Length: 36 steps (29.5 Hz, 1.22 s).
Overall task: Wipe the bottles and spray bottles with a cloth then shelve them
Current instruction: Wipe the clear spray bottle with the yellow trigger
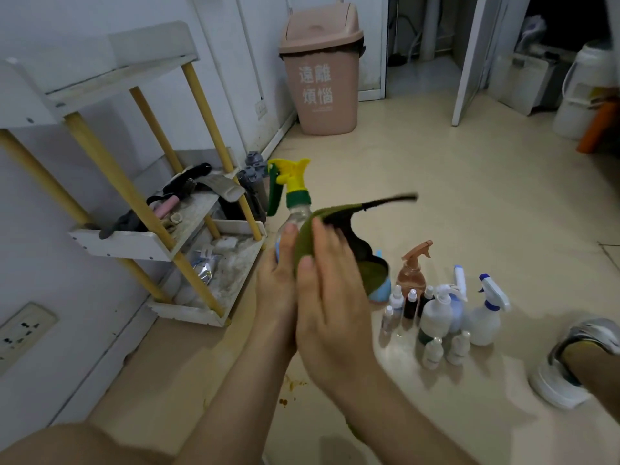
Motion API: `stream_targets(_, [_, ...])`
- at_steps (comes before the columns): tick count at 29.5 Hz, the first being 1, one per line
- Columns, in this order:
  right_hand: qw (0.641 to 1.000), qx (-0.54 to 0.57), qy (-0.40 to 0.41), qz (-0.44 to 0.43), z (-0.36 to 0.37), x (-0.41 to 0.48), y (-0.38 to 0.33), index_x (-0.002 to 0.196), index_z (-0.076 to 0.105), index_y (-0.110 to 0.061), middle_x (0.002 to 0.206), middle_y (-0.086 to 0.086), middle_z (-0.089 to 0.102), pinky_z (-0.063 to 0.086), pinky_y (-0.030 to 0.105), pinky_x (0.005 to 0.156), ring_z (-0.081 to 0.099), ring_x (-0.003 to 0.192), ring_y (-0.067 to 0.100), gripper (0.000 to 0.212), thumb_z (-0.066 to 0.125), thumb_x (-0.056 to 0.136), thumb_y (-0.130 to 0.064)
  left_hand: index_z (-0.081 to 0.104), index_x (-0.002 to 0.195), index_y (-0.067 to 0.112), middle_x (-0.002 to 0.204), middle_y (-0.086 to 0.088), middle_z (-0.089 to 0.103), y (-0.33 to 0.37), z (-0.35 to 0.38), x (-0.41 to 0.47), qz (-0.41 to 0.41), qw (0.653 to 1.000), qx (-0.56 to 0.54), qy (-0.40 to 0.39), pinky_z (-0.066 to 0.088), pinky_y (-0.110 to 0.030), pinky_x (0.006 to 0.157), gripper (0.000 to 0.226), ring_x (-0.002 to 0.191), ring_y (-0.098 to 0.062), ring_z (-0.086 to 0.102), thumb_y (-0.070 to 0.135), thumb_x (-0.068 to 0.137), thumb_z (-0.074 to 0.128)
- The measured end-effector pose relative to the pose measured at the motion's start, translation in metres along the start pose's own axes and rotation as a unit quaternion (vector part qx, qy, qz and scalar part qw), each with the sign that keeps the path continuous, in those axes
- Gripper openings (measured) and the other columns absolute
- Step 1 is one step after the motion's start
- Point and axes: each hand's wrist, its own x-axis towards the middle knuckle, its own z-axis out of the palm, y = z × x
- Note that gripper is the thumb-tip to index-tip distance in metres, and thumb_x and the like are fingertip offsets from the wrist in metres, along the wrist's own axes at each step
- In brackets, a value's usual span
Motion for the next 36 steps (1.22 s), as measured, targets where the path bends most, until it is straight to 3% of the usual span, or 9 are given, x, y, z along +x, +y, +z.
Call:
stream_targets(2, [0.999,-0.016,0.021,-0.03,-0.002,0.002,0.002,0.147,0.04,-0.025,0.148,-0.014,0.043,0.024,0.023,0.115,0.031,0.141,-0.001,0.049,0.027,0.102,-0.04,0.07,0.096,0.023,0.086,0.006,0.075,0.0,-0.001,-0.003,0.019,0.999,0.017,-0.027,0.052,-0.017,0.073,0.032,0.087,-0.005,0.069,0.041,0.102,0.045])
stream_targets(5, [0.975,0.151,-0.003,0.165,-0.019,0.042,0.012,0.116,0.059,-0.033,0.109,-0.02,0.062,0.043,0.023,0.094,0.055,0.104,-0.009,0.029,0.034,0.104,-0.041,0.066,0.101,0.0,0.092,-0.027,0.066,0.001,-0.001,-0.016,-0.007,1.0,0.007,-0.027,0.051,-0.04,0.068,0.075,0.079,-0.029,0.067,0.072,0.079,0.057])
stream_targets(9, [0.901,0.263,-0.042,0.342,-0.028,0.05,0.015,0.082,0.066,-0.02,0.077,-0.004,0.069,0.054,0.032,0.083,0.066,0.083,0.015,0.044,0.037,0.102,-0.046,0.065,0.097,0.001,0.088,-0.019,0.069,0.01,-0.001,-0.02,0.026,0.999,-0.023,0.013,0.055,-0.044,0.068,0.08,0.077,-0.031,0.068,0.072,0.062,0.061])
stream_targets(13, [0.934,0.262,-0.036,0.242,-0.007,0.0,0.015,0.115,0.057,-0.034,0.101,-0.026,0.062,0.043,0.001,0.074,0.056,0.091,-0.019,0.035,0.028,0.101,-0.046,0.07,0.09,0.019,0.091,-0.008,0.07,0.01,-0.002,-0.009,0.034,0.985,-0.131,0.108,0.054,-0.043,0.074,0.058,0.085,-0.029,0.068,0.07,0.064,0.061])
stream_targets(16, [0.9,0.34,-0.014,0.272,0.009,-0.009,0.022,0.13,0.056,-0.033,0.124,-0.011,0.064,0.05,0.027,0.097,0.06,0.115,0.002,0.038,0.038,0.101,-0.049,0.067,0.116,0.011,0.108,-0.017,0.069,0.005,-0.005,-0.008,-0.018,0.955,-0.274,0.116,0.051,-0.052,0.091,0.074,0.101,-0.035,0.066,0.069,0.071,0.063])
stream_targets(20, [0.785,0.448,0.053,0.424,0.005,0.017,0.035,0.103,0.073,-0.018,0.105,0.012,0.073,0.052,0.059,0.092,0.068,0.103,0.036,0.033,0.052,0.087,-0.038,0.068,0.11,0.017,0.1,-0.005,0.075,-0.001,-0.004,-0.015,-0.05,0.967,-0.249,0.033,0.058,-0.037,0.074,0.047,0.092,-0.021,0.071,0.053,0.08,0.059])
stream_targets(30, [0.948,0.266,0.12,0.126,-0.008,0.013,0.026,0.106,0.067,-0.023,0.102,-0.004,0.069,0.056,0.022,0.072,0.067,0.091,0.01,0.023,0.045,0.098,-0.03,0.054,0.127,0.004,0.118,-0.018,0.066,0.015,-0.019,0.008,-0.086,0.954,-0.287,0.035,0.059,-0.045,0.078,0.092,0.099,-0.032,0.068,0.038,0.049,0.091])
stream_targets(34, [0.751,0.447,-0.067,0.481,-0.017,0.023,0.023,0.103,0.069,-0.012,0.084,0.008,0.075,0.057,0.032,0.057,0.07,0.064,0.022,0.029,0.053,0.094,-0.035,0.064,0.097,0.014,0.101,-0.008,0.065,0.018,-0.046,0.012,0.054,0.954,-0.264,-0.131,0.056,-0.042,0.083,0.04,0.094,-0.026,0.064,0.015,0.058,0.072])
stream_targets(36, [0.704,0.458,-0.098,0.534,-0.015,0.016,0.026,0.105,0.07,-0.01,0.086,0.011,0.075,0.057,0.032,0.058,0.07,0.062,0.024,0.033,0.058,0.091,-0.038,0.066,0.098,0.013,0.103,-0.007,0.066,0.02,-0.054,0.013,0.06,0.953,-0.227,-0.189,0.056,-0.037,0.08,0.04,0.093,-0.023,0.065,0.014,0.059,0.07])
